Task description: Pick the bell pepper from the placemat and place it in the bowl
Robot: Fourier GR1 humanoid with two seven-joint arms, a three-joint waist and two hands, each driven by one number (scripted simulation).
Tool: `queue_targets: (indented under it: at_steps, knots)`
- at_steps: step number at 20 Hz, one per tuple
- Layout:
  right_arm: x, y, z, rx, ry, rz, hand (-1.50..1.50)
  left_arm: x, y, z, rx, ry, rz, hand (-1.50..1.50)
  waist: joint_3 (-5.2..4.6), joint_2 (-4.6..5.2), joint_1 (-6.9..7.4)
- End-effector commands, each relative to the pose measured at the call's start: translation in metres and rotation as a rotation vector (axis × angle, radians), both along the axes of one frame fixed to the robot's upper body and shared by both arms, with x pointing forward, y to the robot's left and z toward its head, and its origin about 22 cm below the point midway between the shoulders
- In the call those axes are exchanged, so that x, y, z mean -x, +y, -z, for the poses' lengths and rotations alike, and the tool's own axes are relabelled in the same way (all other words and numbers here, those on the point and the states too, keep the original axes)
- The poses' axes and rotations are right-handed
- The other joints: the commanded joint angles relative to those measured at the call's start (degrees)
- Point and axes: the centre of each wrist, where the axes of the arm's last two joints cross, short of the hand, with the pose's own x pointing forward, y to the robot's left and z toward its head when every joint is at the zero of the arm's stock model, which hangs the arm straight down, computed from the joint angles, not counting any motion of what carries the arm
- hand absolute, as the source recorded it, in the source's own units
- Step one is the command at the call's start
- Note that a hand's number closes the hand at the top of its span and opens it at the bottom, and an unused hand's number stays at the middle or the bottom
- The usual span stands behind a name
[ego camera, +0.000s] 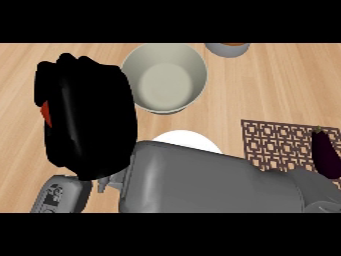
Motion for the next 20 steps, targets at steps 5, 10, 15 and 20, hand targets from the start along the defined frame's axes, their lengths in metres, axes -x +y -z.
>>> queue_targets:
  at_steps: [5,10,15,20]
  knots:
    - [-0.026,0.03,-0.06,-0.041,0.081,0.21,1.5,-0.001,-0.005,0.003,-0.015,-0.012,0.004,0.0,0.02,0.63,-0.51]
    - [-0.051,0.038,-0.064,0.068,0.073,0.318,1.5,-0.002,0.002,-0.003,-0.026,-0.01,-0.017,0.0,0.08,0.59,-1.18]
    - [-0.089,0.03,-0.049,0.24,0.083,0.417,1.5,0.0,-0.006,0.005,-0.003,-0.02,-0.011,0.0,0.04,1.21,-1.3]
    - [-0.124,0.008,-0.026,0.246,0.111,0.467,1.5,0.004,0.001,0.007,0.001,-0.011,-0.021,0.0,0.16,1.33,-1.92]
